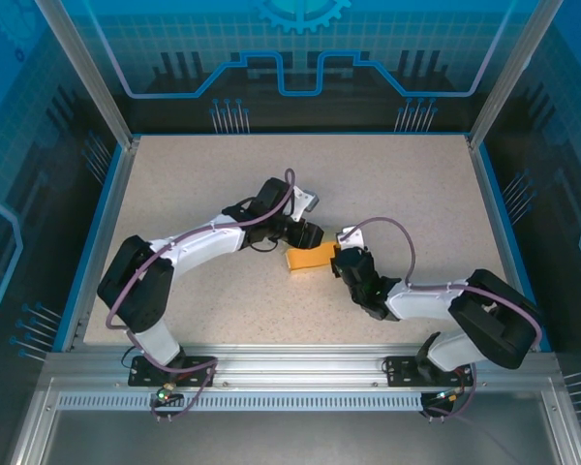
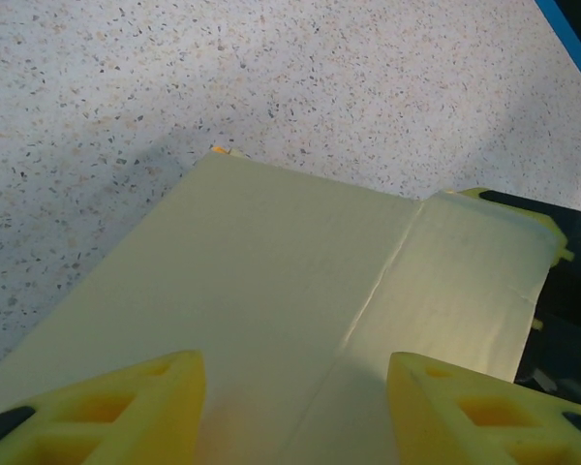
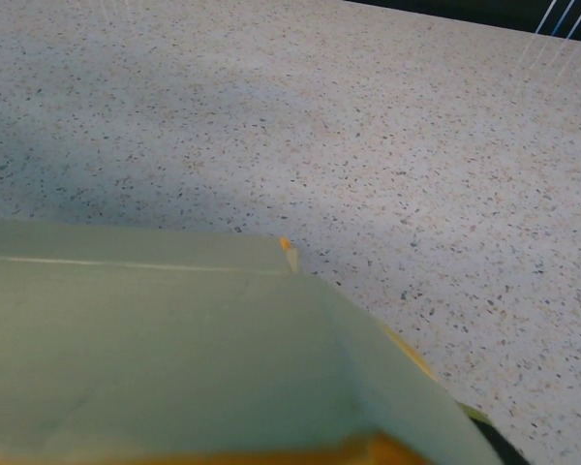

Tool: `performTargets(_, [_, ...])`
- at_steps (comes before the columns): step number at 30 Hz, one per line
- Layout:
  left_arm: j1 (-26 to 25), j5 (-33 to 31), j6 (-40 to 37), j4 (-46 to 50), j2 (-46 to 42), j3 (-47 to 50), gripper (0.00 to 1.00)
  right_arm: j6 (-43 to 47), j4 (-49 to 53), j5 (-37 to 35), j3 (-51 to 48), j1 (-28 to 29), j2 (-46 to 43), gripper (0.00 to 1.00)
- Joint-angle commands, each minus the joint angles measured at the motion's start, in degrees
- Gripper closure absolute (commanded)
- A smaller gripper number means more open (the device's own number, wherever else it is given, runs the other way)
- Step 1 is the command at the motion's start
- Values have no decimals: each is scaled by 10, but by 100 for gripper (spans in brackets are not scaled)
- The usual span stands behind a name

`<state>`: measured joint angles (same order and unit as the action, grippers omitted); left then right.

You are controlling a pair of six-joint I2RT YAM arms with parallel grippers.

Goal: Fold the paper box

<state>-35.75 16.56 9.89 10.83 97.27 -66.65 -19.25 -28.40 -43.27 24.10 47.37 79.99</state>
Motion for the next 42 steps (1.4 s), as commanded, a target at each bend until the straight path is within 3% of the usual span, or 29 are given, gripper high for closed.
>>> performTargets(1, [-6,0,-18,-3,7,10,46,-12,40,-25,-11,21,-30,73])
performTargets(7, [-9,-6,-18,-12,6,25,46,-39,121,-30,-30,37,-110,67])
performTargets(14, [-18,-15,-10,-35,9,41,46,-17,247,-12,-43,51,-282,64])
performTargets(19, [-21,-24,3,-65,9,61,46,-2,334,81,2,-3,-342,60])
performTargets(26, [-25,-34,30,-120,7,100,45,0,367,293,90,-150,-237,53])
performTargets(29, [-27,-40,41,-145,1,118,45,4,366,358,128,-179,-162,50])
performTargets(35, [-29,-47,53,-172,-1,142,45,1,349,407,175,-191,-40,48])
performTargets(42, [-30,-53,55,-183,-1,153,45,-9,330,414,184,-198,46,48])
